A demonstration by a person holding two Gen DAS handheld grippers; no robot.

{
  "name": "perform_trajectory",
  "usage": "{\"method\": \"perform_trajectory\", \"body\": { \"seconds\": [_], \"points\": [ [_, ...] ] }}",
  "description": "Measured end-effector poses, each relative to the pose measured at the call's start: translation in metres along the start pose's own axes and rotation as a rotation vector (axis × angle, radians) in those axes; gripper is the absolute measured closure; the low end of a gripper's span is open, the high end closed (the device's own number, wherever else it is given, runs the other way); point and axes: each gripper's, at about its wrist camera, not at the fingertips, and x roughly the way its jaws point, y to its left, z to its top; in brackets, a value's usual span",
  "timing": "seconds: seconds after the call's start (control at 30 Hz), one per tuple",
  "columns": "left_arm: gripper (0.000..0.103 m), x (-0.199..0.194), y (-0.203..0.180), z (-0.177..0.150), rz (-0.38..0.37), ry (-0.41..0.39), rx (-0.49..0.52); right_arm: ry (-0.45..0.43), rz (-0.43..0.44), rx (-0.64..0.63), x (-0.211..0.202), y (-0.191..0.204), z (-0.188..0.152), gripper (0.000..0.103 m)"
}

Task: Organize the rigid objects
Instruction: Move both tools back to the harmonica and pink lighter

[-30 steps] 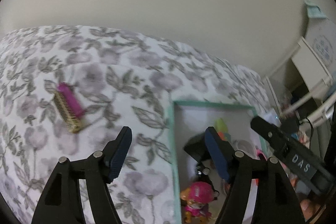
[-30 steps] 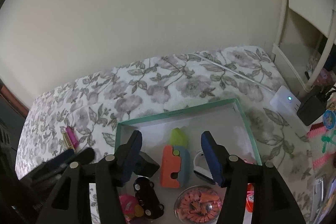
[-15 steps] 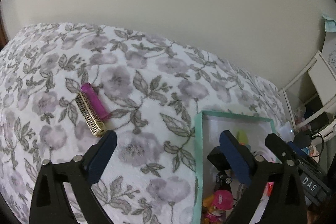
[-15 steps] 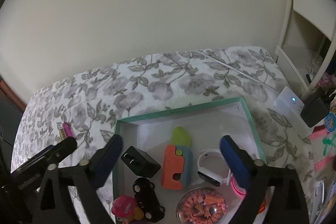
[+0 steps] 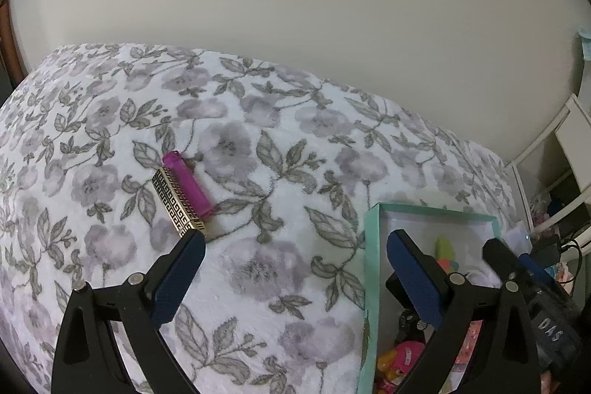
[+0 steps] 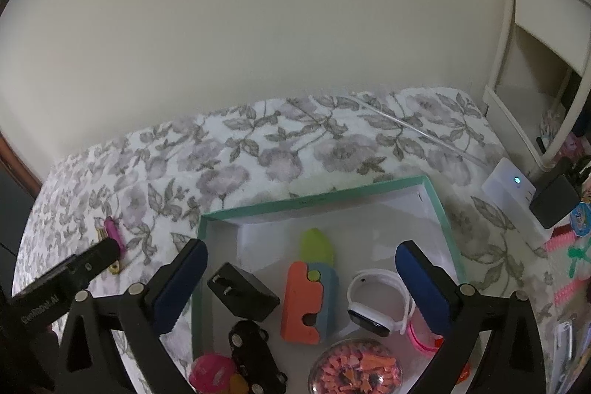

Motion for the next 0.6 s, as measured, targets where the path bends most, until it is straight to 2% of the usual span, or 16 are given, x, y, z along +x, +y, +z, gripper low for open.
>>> {"method": "perform_trajectory", "body": {
  "seconds": [0.1,0.3,0.43,0.6],
  "points": [
    [0.004,0.002,0.003,0.001,0.005,0.002,-0.004,-0.028,0.029,0.024,-0.002,0.000,0.001,0.000],
    [0.004,0.006,0.020,0.005,0.024,0.000,-0.030,0.000,0.026,-0.003,0.008,0.011,-0.003,0.000],
    [0.004,0.012,0.043,0.009,0.046,0.019,-0.080,0.008,0.042,-0.053,0.012,0.027,-0.007,0.000],
    [0.004,0.017,0.085,0.013,0.060,0.047,-0.168,0.026,0.109,-0.111,0.018,0.059,-0.012,0.000]
  ]
}}
